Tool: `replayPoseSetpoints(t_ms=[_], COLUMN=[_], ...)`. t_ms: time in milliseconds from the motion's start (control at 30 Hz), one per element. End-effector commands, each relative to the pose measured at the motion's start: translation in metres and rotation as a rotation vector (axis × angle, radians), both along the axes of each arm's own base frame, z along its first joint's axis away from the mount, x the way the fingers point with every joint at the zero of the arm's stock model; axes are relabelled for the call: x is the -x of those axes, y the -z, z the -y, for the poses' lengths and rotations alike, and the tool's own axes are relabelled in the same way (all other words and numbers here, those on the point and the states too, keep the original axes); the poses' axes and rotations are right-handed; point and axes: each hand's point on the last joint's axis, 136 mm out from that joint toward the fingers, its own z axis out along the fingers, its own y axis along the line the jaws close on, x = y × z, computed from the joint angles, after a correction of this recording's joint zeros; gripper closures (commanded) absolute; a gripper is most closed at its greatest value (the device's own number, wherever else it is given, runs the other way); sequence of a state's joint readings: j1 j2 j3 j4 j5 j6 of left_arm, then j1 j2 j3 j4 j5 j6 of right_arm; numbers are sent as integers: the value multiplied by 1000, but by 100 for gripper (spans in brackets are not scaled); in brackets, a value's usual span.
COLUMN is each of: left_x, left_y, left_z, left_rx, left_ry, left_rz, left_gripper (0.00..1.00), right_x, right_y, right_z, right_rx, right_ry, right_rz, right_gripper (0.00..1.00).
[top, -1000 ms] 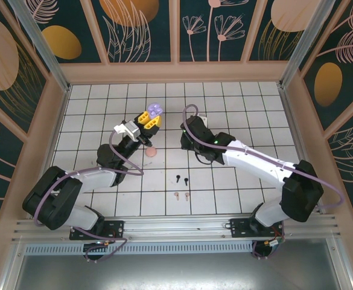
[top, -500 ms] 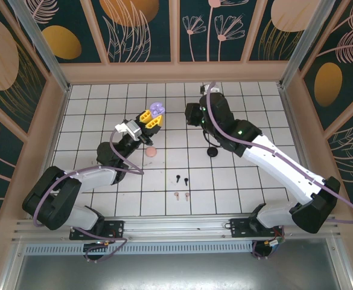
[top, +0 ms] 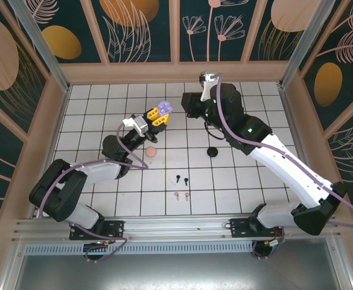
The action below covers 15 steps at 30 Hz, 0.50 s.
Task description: Insert wireless bluetooth earbuds into charging case
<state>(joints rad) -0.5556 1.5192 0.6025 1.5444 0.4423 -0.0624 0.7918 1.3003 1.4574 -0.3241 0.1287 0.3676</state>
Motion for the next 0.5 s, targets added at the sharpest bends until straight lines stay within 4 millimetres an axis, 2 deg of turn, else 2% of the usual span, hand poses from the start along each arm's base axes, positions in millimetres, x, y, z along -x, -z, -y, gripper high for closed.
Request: replayPoseSetpoints(t_ms=[0, 467], left_x=[4, -2], left_y=[-14, -14], left_z=[4, 8], left_rx=[38, 47], left_ry=[43, 56], left_rz=[31, 17], left_gripper=[100, 100], right_x=[10, 13], right_y=[-27, -6], right_z=[-4, -27], right_rx=[-57, -52], right_ry=[-65, -134], right_rz=[82, 61], right_gripper=[80, 80])
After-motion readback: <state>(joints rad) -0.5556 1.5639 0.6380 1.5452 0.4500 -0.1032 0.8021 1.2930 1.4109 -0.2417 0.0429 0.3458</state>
